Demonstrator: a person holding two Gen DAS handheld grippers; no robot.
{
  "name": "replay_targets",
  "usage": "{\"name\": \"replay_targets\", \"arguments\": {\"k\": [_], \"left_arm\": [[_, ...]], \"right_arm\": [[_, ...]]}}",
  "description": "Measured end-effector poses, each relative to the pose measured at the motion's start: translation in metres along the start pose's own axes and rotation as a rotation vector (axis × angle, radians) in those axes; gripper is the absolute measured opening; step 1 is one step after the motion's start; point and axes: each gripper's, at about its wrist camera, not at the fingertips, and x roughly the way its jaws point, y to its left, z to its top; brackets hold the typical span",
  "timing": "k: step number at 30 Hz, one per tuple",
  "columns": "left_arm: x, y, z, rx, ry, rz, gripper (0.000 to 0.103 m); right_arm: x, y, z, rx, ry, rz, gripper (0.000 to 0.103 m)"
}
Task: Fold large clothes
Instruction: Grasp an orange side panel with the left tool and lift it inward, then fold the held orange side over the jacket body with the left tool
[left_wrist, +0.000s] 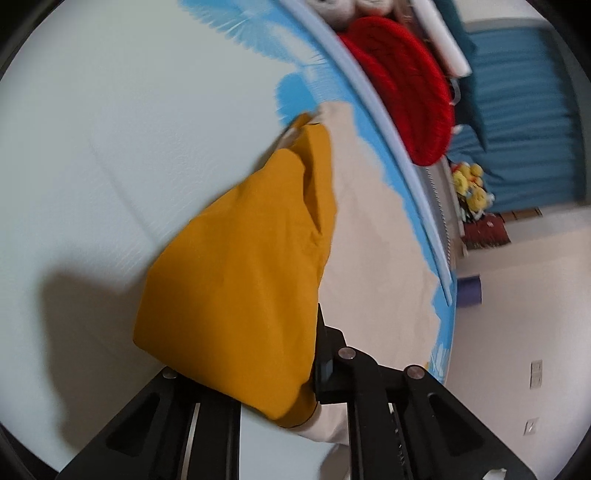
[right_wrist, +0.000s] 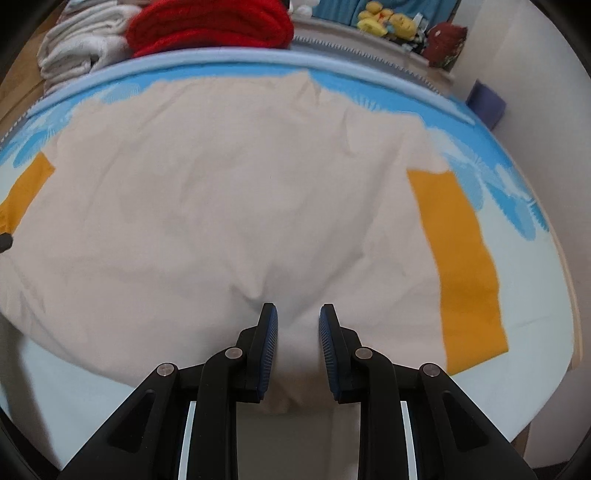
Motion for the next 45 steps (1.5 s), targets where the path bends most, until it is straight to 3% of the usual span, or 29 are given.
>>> {"name": "replay_targets", "arguments": {"k": [2, 7, 13, 15, 17, 19, 21, 24, 27, 32, 34, 36, 40, 45], "left_arm": [[-0.010, -0.007, 0.001, 0.029, -0.010, 0.008, 0.011], [-0.046, -0.022, 0.005, 0.145, -0.035, 0.112, 0.011], [-0.092, -0.031, 0.001, 0.286, -0.057, 0.164, 0.011], [-0.102, -0.036, -0.008, 0.361, -0.071, 0.178, 0.011], [-0.103, -0.040, -0.019, 0.432, -0.060, 0.181, 0.011], [-0.100, -0.047, -0.028, 0.502, -0.084, 0.219, 0.011], [-0.100, -0.053, -0.031, 0.527, -0.102, 0.204, 0.011], [-0.098, -0.068, -0.038, 0.583, -0.133, 0.183, 0.011], [-0.094, -0.081, -0.049, 0.622, -0.140, 0.166, 0.011], [-0.080, -0.119, -0.072, 0.724, -0.156, 0.133, 0.011], [-0.072, -0.135, -0.084, 0.771, -0.157, 0.121, 0.011], [-0.060, -0.152, -0.100, 0.825, -0.151, 0.112, 0.010], [-0.034, -0.182, -0.135, 0.925, -0.118, 0.087, 0.010], [0.017, -0.212, -0.191, 1.087, -0.001, 0.054, 0.010]], "right_arm": [[-0.013, 0.006, 0.005, -0.002, -0.045, -0.004, 0.026], [-0.040, 0.026, 0.014, -0.036, -0.134, 0.012, 0.026], [-0.049, 0.062, 0.009, -0.106, -0.142, 0.105, 0.026], [-0.035, 0.070, 0.009, -0.108, -0.066, 0.170, 0.026], [0.002, 0.083, 0.003, -0.150, 0.143, 0.239, 0.026], [0.009, 0.082, 0.004, -0.169, 0.178, 0.252, 0.026], [0.005, 0.074, 0.015, -0.131, 0.196, 0.270, 0.026], [-0.029, 0.051, 0.044, -0.091, 0.104, 0.316, 0.026], [-0.082, 0.021, 0.074, -0.145, -0.077, 0.304, 0.027], [-0.143, -0.036, 0.090, -0.254, -0.341, 0.180, 0.045], [-0.151, -0.064, 0.086, -0.250, -0.404, 0.125, 0.046], [-0.150, -0.091, 0.077, -0.177, -0.415, 0.109, 0.046], [-0.134, -0.129, 0.069, -0.049, -0.323, 0.107, 0.046], [-0.130, -0.149, 0.056, -0.046, -0.300, 0.087, 0.046]]}}
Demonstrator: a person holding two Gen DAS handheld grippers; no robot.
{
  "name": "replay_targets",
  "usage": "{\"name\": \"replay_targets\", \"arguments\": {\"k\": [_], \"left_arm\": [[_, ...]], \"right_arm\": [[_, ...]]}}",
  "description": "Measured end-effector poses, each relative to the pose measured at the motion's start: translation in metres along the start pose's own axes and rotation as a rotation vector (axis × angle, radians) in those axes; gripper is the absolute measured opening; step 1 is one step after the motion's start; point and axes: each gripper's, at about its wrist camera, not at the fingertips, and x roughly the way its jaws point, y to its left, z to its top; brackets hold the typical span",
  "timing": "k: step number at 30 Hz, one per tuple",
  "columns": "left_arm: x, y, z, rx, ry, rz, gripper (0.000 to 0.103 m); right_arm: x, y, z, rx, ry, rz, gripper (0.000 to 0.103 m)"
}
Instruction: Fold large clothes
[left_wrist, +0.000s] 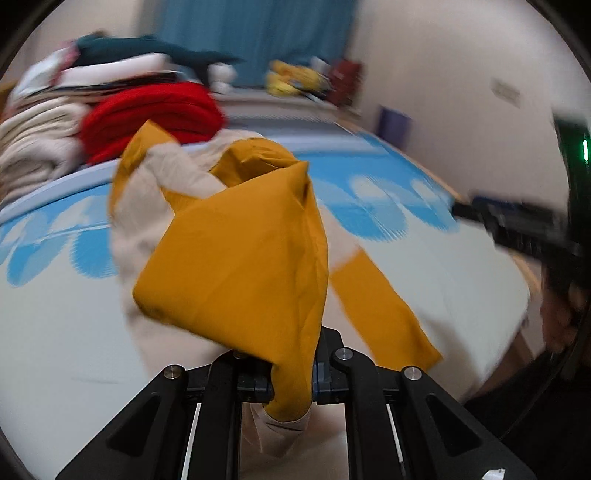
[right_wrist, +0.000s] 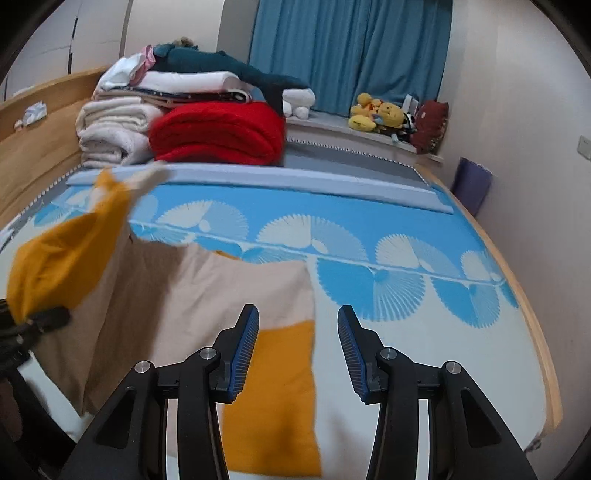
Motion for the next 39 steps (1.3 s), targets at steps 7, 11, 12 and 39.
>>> {"name": "replay_targets", "arguments": {"k": [7, 11, 12, 39], "left_arm": [[0.087, -0.037, -0.038, 0.075, 0.325, -0.117, 0.029], [0.073, -0.025, -0.028, -0.024, 0.322, -0.211, 0.049], [0.067, -0.022, -0.024, -0.044, 0.311, -0.230, 0.049], [-0.012, 0.085, -0.030, -0.097, 0.209, 0.207, 0.043]], "right_arm": [[0.001, -0.027, -0.013, 0.045, 0.035, -0.005, 0.046], [0.006, -0.034, -0.013, 0.098, 0.046, 0.030, 0.046], [0.008, -0.033, -0.012, 0.106, 0.049, 0.042, 0.046], [0.124, 0.047, -0.070, 0.215, 0.634, 0.411, 0.070]]}}
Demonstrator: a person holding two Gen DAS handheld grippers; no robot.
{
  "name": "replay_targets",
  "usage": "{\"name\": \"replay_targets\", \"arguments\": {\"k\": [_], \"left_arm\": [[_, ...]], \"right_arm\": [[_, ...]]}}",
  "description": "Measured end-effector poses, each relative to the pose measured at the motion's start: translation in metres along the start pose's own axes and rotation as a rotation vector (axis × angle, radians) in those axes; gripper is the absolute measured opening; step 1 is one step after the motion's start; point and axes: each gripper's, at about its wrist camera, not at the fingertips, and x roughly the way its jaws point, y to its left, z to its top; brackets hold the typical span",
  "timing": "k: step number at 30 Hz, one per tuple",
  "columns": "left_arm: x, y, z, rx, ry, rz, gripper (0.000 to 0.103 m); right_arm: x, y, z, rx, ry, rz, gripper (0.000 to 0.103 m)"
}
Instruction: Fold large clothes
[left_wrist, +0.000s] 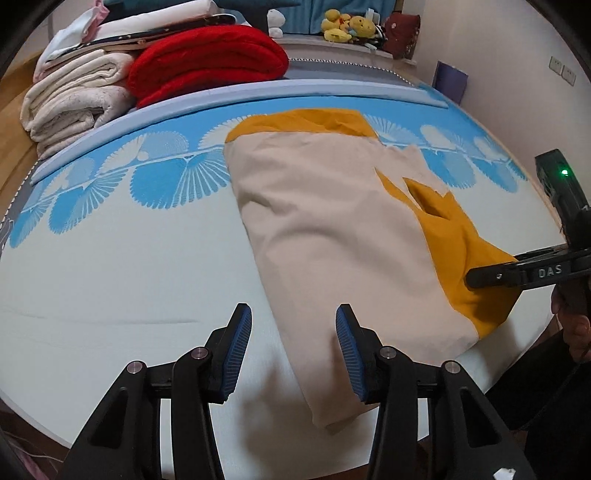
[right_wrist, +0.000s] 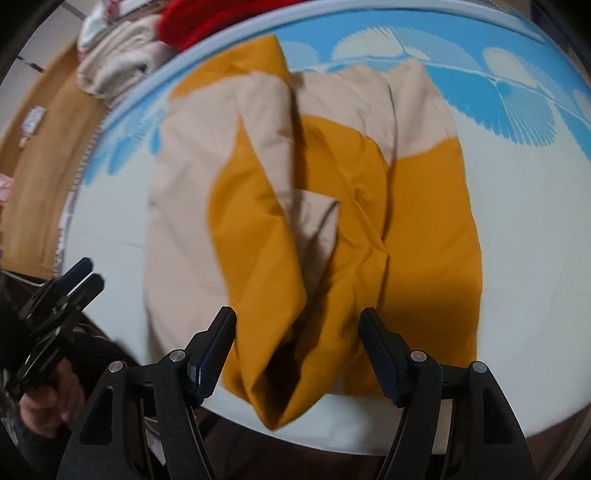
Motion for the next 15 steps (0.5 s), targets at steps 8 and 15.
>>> {"name": "replay_targets", "arguments": {"k": [8, 15], "left_arm": [[0.009, 0.003, 0.002, -0.021, 0.021, 0.011, 0.043], [0.012, 0.002, 0.003, -0.028, 0.024, 0.010, 0.043]], "right_arm": [[0.009, 0.002, 0.002, -0.022, 0.017, -0.047, 0.067], [-0.005, 0.027, -0.001, -0.177, -0.046, -0.044, 0.014]]}}
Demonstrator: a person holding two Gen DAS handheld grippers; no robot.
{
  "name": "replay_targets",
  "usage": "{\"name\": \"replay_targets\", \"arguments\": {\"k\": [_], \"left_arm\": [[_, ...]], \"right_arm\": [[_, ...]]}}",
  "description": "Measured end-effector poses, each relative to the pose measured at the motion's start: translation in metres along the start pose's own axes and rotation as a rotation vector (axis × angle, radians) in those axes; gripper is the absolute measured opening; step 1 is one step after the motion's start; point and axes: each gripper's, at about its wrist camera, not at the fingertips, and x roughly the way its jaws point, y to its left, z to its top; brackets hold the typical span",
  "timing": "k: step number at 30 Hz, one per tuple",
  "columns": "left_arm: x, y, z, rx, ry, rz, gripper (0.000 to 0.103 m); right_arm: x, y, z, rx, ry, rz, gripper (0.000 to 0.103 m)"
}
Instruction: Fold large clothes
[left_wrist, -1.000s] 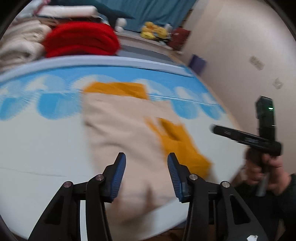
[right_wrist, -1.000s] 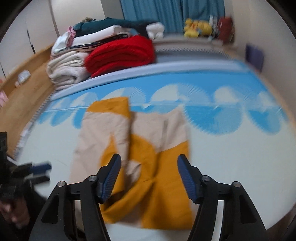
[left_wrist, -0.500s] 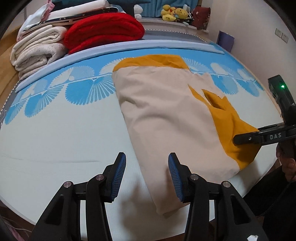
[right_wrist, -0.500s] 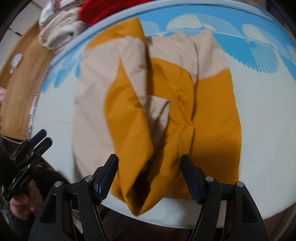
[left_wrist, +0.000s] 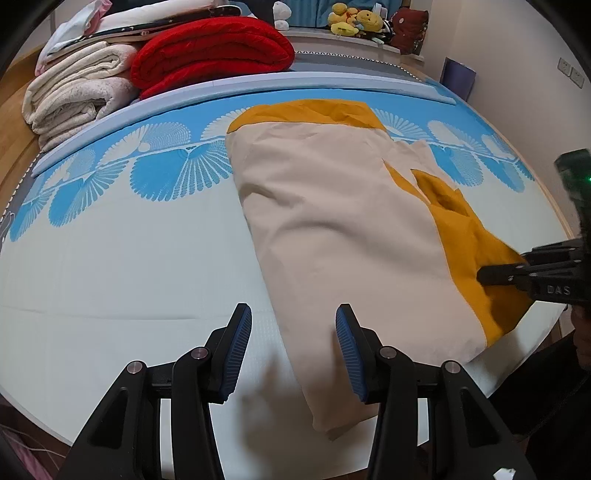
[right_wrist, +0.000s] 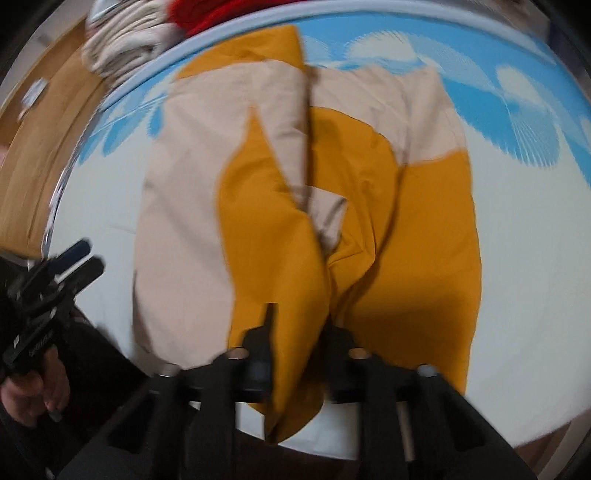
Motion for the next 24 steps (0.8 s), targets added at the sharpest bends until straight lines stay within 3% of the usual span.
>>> {"name": "replay_targets", "arguments": {"k": [2, 6, 8, 10, 12, 15, 17, 18, 19, 20, 21, 24], "left_arm": [[0.000, 0.000, 0.001, -0.008, -0.004, -0.010, 0.043], [-0.010, 0.002, 0.004, -0.039, -0.050, -0.082, 0.043], [-0.017, 0.002, 0.006, -0.043, -0.079, -0.134, 0.043], [-0.018, -0.001, 0.009, -0.037, -0.086, -0.182, 0.043], [-0.015, -0.008, 0.011, -0.023, -0.073, -0.228, 0.043], [-0.001, -0.026, 0.011, 0.017, -0.004, -0.299, 0.043], [0.016, -0.042, 0.007, 0.062, 0.081, -0.338, 0.043], [0.027, -0.051, 0.003, 0.096, 0.138, -0.330, 0.043], [0.044, -0.062, -0.006, 0.158, 0.215, -0.273, 0.045], [0.053, -0.068, -0.011, 0.197, 0.243, -0.227, 0.048], [0.062, -0.077, -0.018, 0.258, 0.263, -0.155, 0.050], [0.062, -0.089, -0.023, 0.328, 0.249, -0.115, 0.054]], "right_arm": [[-0.020, 0.008, 0.000, -0.058, -0.085, 0.011, 0.011], [-0.102, -0.001, -0.012, -0.084, -0.389, 0.148, 0.010], [-0.121, -0.012, -0.026, -0.088, -0.455, 0.117, 0.010], [-0.110, -0.031, -0.032, -0.045, -0.396, 0.017, 0.009], [-0.083, -0.055, -0.038, 0.021, -0.260, -0.075, 0.009], [-0.044, -0.082, -0.050, 0.073, -0.095, -0.185, 0.009], [-0.034, -0.090, -0.054, 0.077, -0.058, -0.219, 0.007], [-0.031, -0.093, -0.054, 0.086, -0.047, -0.240, 0.004], [-0.029, -0.098, -0.054, 0.104, -0.035, -0.264, 0.001], [-0.026, -0.106, -0.055, 0.126, -0.021, -0.290, 0.000], [-0.022, -0.115, -0.055, 0.162, 0.001, -0.293, 0.000], [-0.035, -0.130, -0.051, 0.222, -0.043, -0.190, 0.000]]}}
